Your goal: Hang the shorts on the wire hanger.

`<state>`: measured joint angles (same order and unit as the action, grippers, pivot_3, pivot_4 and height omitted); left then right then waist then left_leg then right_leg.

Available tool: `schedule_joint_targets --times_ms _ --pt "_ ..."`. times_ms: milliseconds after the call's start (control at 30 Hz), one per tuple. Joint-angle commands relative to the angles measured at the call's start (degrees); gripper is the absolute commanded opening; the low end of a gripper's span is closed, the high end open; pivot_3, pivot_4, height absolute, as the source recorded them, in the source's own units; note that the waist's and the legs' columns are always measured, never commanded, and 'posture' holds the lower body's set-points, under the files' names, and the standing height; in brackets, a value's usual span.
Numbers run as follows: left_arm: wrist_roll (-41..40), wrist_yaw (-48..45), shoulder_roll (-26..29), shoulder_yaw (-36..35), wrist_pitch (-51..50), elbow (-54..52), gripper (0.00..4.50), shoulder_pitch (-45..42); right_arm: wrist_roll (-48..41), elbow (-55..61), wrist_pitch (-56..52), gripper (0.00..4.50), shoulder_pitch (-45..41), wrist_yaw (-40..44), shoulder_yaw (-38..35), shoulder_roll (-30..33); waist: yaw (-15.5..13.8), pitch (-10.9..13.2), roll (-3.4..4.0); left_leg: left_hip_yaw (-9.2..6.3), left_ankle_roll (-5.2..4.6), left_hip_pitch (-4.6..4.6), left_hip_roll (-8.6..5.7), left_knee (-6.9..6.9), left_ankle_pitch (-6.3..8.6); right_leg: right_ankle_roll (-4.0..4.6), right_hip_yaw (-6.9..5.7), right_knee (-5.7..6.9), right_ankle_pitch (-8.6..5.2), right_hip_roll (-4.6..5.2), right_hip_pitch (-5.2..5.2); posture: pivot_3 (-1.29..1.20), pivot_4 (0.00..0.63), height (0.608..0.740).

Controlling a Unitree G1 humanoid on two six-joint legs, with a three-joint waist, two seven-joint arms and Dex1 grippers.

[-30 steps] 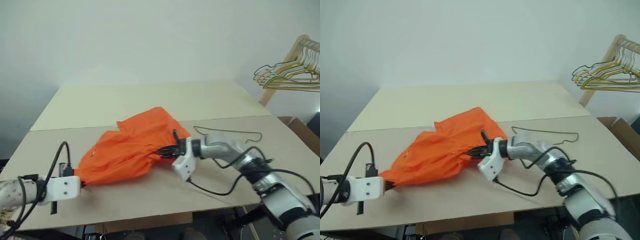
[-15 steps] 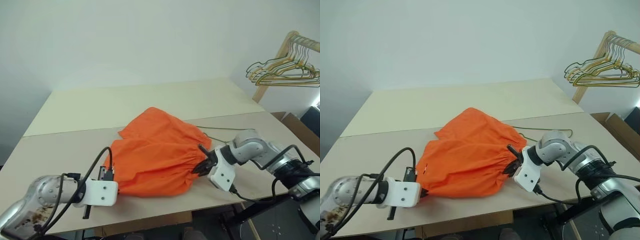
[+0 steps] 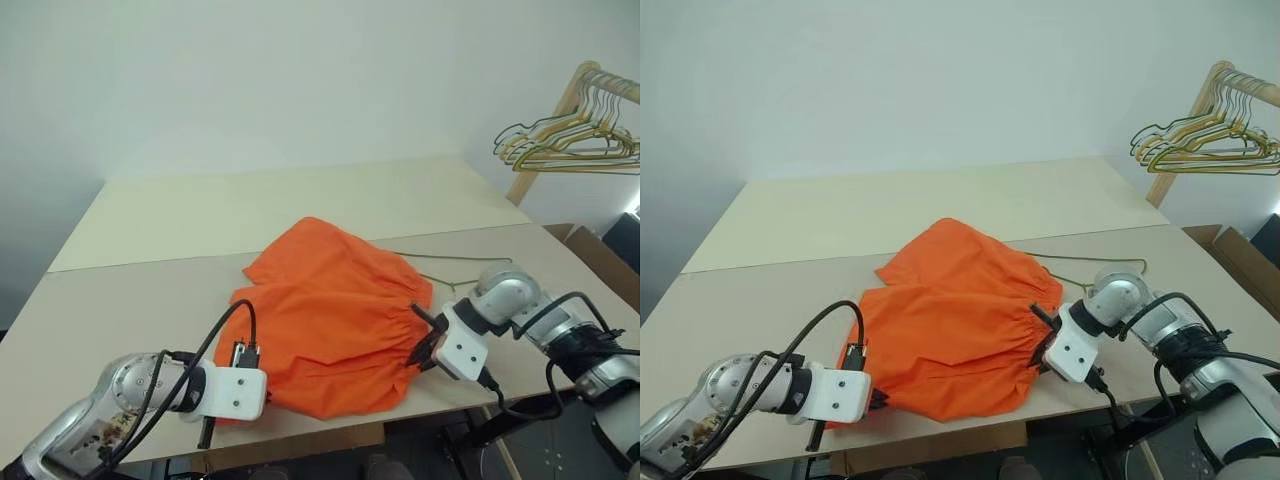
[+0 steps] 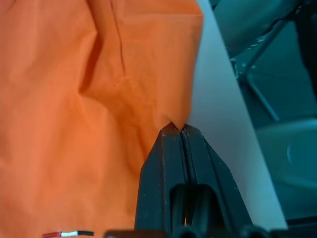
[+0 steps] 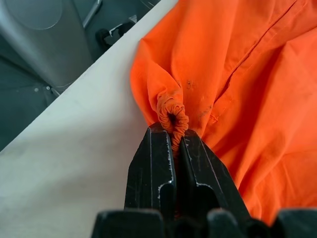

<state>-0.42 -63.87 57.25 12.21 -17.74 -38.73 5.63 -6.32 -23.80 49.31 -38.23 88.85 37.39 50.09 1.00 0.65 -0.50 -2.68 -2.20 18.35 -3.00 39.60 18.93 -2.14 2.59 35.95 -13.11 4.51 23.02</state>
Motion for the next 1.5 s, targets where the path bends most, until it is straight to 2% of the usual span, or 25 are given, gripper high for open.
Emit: schedule_joint_targets --times_ms 33,200,367,433,567,700,833,967,1033,1100,1133,1200,1367,1467,1500 --pt "-1.8 -1.68 1.45 -0.75 -0.75 -0.99 0.64 -0.77 0.67 -3.21 4.44 0.88 -2.05 2.02 -1.75 -1.15 0.03 0.01 0.01 0.0 0.01 0.0 0.0 0.0 0.0 0.0 0.0 0.0 0.0 -0.01 0.01 -0.04 0.0 0.74" --pt "-5.5 -2.96 1.84 -3.04 0.6 -1.56 2.22 0.22 -1.25 -2.21 4.0 2.59 -1.04 3.62 -1.47 1.23 -0.02 0.06 0.09 -0.01 0.03 0.05 -0.01 0.0 0.02 0.0 0.0 0.0 0.0 0.02 0.04 -0.04 0.0 0.74" --pt "-13.27 -8.26 5.0 -12.11 2.54 -0.37 3.85 4.39 -6.69 0.25 1.63 4.33 1.04 3.65 -3.15 7.03 -0.16 0.11 0.14 -0.04 0.04 0.08 0.0 0.0 0.02 0.02 -0.03 -0.01 -0.02 0.04 0.07 -0.04 0.0 0.74" --pt "-16.09 -10.32 5.33 -17.57 4.63 1.98 4.49 6.77 -8.41 0.27 0.47 4.36 1.54 3.65 -4.47 9.57 -0.15 0.18 0.26 -0.03 0.04 0.07 0.01 0.0 0.02 0.04 -0.03 0.0 -0.02 0.05 0.07 -0.04 0.0 0.74" --pt "-24.22 -14.45 4.57 -27.18 5.08 9.35 4.49 6.12 -11.29 0.63 -8.05 4.36 2.33 1.9 -10.43 12.28 -0.12 0.25 0.38 -0.02 0.04 0.04 0.06 0.0 0.02 0.1 -0.09 0.01 -0.06 0.09 0.05 -0.05 0.0 0.74" --pt "-29.51 -13.66 1.8 -30.15 4.03 16.61 4.49 0.64 -6.71 3.05 -34.51 4.36 -0.82 -9.85 -15.41 10.88 0.06 0.26 0.45 0.01 0.04 0.01 0.09 0.01 0.02 0.1 -0.06 0.04 -0.05 0.08 0.04 -0.05 0.0 0.74" --pt "-26.46 -9.83 -0.49 -27.76 5.15 21.69 4.49 -4.18 -5.25 2.87 -52.98 4.36 -3.58 -21.8 -20.02 4.07 0.29 0.25 0.45 0.02 0.09 0.09 0.09 0.01 0.05 0.1 -0.02 0.07 -0.05 0.05 0.16 -0.06 0.0 0.74" --pt "-20.32 -3.6 -3.98 -22.61 6.04 25.95 4.49 -8.7 -4.17 1.95 -72.82 4.36 -7.89 -35.26 -23.68 -5.87 0.23 0.24 0.46 -0.03 0.16 0.19 0.04 0.02 0.05 0.09 -0.02 0.09 -0.03 0.07 0.24 -0.07 0.0 0.74" --pt "-18.41 -4.46 -3.82 -20.36 7.46 26.5 4.49 -8.13 -2.73 -2.88 -79.83 4.36 -10.95 -42.43 -24.9 -10.94 0.33 0.2 0.45 -0.06 0.21 0.43 -0.01 0.03 0.02 0.09 -0.04 0.14 -0.03 0.09 0.48 -0.07 0.0 0.74" --pt "-17.32 -6.35 -3.01 -18.43 8.44 26.46 4.49 -6.68 -1.64 -8.78 -83.32 4.36 -13.44 -48.52 -26.28 -15.52 0.88 0.15 0.45 -0.05 0.39 1.06 -0.14 0.15 -0.09 0.07 -0.01 0.32 0.01 0.15 1.24 -0.07 0.0 0.74" --pt "-17.24 -6.9 -2.73 -17.94 8.51 26.43 4.49 -6.25 -1.24 -10.47 -83.9 4.36 -14.09 -49.96 -26.79 -16.75 0.94 0.15 0.45 -0.1 0.81 1.29 -0.17 0.15 -0.34 0.05 -0.05 0.31 0.04 0.22 1.45 -0.07 0.0 0.74" --pt "-15.55 -7.78 -1.81 -16.93 10.27 26.74 4.49 -4.03 0.07 -14.4 -82.16 4.36 -15.0 -52.95 -27.3 -19.63 1.53 0.15 0.45 -0.17 0.81 1.52 -0.18 0.15 -0.34 0.05 -0.14 0.26 0.04 0.25 1.6 -0.06 0.0 0.74" --pt "-12.68 -6.32 -1.97 -15.49 11.88 27.7 4.49 -2.43 1.42 -23.31 -79.73 4.36 -18.8 -53.67 -28.29 -24.06 2.94 0.16 0.47 -0.13 0.82 1.89 -0.25 0.21 -0.37 0.01 -0.1 0.34 0.07 0.27 1.98 -0.05 0.0 0.74" --pt "-12.15 -5.91 -2.52 -14.89 11.84 27.33 4.5 -1.62 2.08 -27.51 -78.1 3.8 -20.72 -50.44 -27.92 -25.69 3.77 0.15 0.48 -0.13 0.83 1.88 -0.25 0.21 -0.41 0.01 -0.07 0.44 0.07 0.26 1.98 -0.04 0.0 0.74" --pt "-11.98 -5.76 -2.58 -14.72 11.91 27.3 4.5 -1.33 2.41 -28.51 -77.69 3.45 -21.25 -49.08 -27.52 -26.1 4.18 0.15 0.48 -0.13 0.82 1.85 -0.24 0.21 -0.42 0.01 -0.07 0.5 0.07 0.26 1.98 -0.04 0.0 0.74"
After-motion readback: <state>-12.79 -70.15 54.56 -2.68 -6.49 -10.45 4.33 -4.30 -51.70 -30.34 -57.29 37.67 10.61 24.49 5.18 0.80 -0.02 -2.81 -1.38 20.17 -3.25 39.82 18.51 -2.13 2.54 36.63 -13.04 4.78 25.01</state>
